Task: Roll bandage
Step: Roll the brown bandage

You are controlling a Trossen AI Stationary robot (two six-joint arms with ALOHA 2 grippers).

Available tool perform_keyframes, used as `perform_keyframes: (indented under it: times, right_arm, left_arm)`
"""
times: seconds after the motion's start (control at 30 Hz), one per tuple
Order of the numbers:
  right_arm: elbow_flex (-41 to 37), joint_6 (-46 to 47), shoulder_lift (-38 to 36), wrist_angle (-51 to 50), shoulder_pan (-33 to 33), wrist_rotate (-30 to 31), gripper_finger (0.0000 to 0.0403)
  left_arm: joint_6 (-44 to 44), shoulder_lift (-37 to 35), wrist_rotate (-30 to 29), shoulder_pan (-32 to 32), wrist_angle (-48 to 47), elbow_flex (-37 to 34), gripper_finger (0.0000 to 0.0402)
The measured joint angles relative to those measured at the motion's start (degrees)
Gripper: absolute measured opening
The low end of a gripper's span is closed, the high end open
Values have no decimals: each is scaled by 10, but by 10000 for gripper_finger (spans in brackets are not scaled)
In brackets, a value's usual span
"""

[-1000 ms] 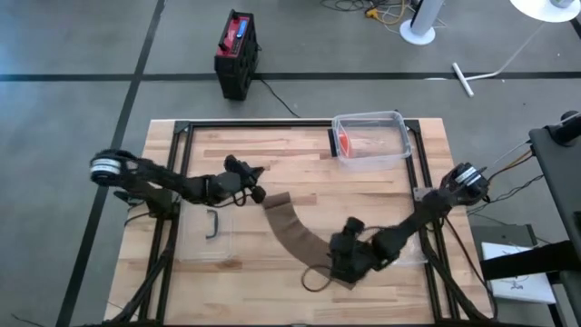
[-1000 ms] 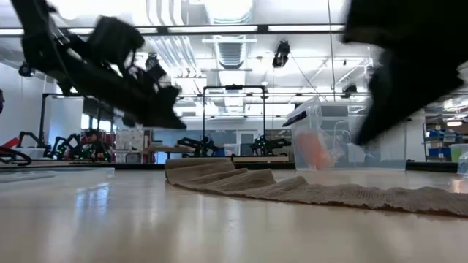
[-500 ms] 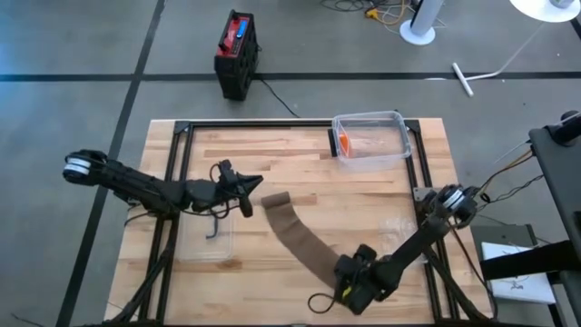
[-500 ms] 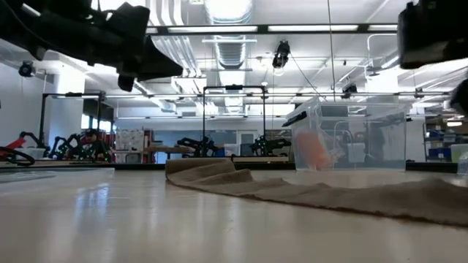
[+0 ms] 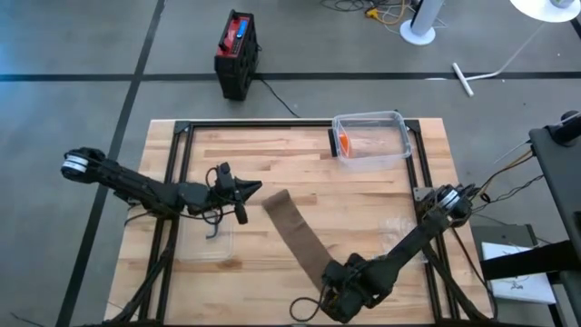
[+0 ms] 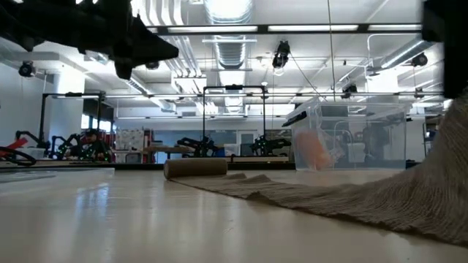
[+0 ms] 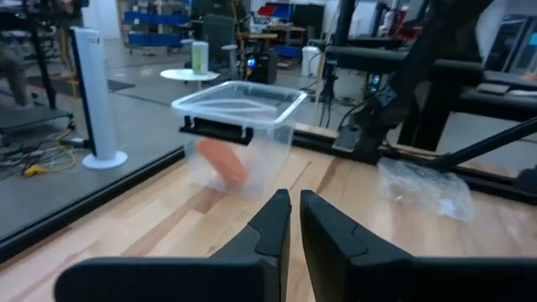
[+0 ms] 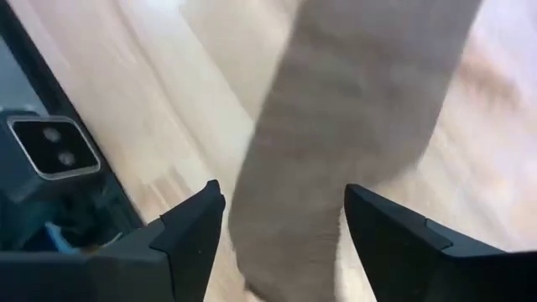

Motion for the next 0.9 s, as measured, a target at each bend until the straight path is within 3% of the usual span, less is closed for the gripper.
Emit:
perform_keyframes:
  times: [0.23, 0.5, 0.77, 0.9]
  right_arm:
    - [24, -172, -4, 3, -17, 10, 219]
    - [31, -285, -4, 30, -39, 13, 194]
    - [31, -499, -11, 66, -91, 100, 182]
    - [31, -656, -18, 70, -133, 158, 181]
  left_arm:
    - [4, -29, 1, -5, -2, 0, 22]
    - [14, -39, 1, -15, -8, 0, 22]
    - [59, -38, 0, -15, -10, 0, 22]
    - [69, -32, 0, -14, -55, 0, 22]
